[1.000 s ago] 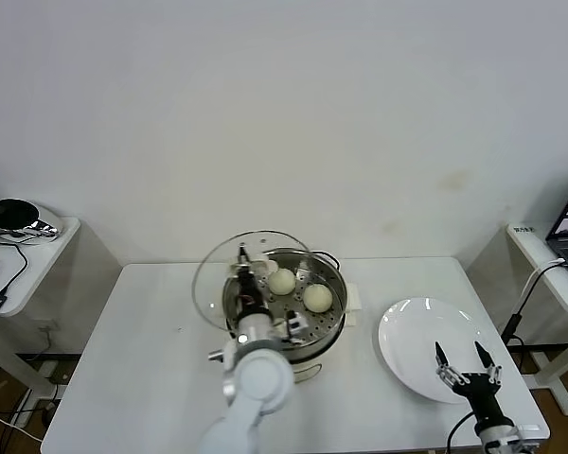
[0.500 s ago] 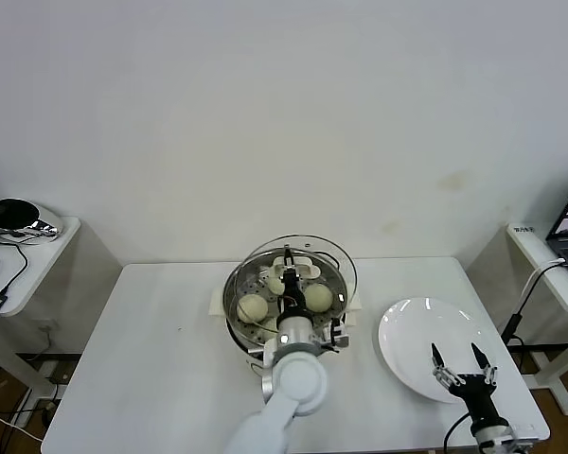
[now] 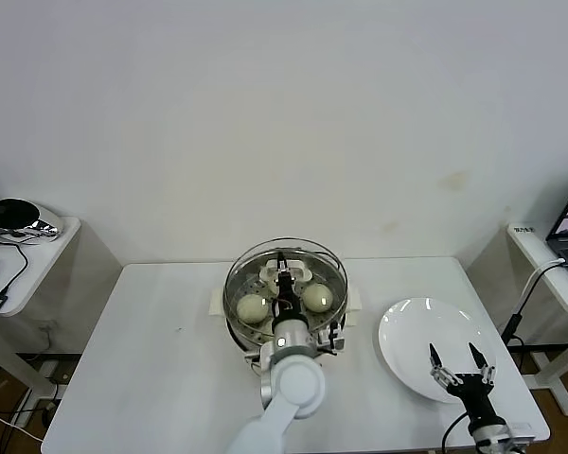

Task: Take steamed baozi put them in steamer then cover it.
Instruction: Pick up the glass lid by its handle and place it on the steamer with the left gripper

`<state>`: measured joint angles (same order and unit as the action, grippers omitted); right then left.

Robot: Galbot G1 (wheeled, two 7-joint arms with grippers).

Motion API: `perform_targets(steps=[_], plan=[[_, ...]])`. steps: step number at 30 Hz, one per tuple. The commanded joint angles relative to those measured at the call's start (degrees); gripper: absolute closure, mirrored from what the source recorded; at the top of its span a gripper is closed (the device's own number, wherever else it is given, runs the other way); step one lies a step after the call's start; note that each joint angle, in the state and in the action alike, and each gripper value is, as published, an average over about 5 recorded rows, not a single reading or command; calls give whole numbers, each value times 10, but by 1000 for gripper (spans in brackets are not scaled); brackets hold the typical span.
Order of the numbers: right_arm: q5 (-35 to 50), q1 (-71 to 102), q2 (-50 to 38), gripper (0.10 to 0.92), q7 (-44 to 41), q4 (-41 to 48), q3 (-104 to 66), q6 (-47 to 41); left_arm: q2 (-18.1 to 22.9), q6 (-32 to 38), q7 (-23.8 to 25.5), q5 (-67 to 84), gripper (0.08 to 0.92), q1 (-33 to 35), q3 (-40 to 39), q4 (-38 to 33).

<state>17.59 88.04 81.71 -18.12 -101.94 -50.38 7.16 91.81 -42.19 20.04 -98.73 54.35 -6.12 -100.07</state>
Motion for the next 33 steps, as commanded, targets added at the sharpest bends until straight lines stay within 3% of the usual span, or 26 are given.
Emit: perform_targets(steps=[1, 16, 33], plan=[[-3, 1, 1, 203, 0, 1, 0, 1, 2, -26, 25, -33, 870, 10, 6, 1], [-5, -1, 2, 203, 0, 4, 3, 2, 2, -26, 33, -27, 870, 15, 2, 2], [-9, 1, 3, 203, 0, 7, 4, 7, 2, -25, 6, -7, 870, 14, 3, 18]])
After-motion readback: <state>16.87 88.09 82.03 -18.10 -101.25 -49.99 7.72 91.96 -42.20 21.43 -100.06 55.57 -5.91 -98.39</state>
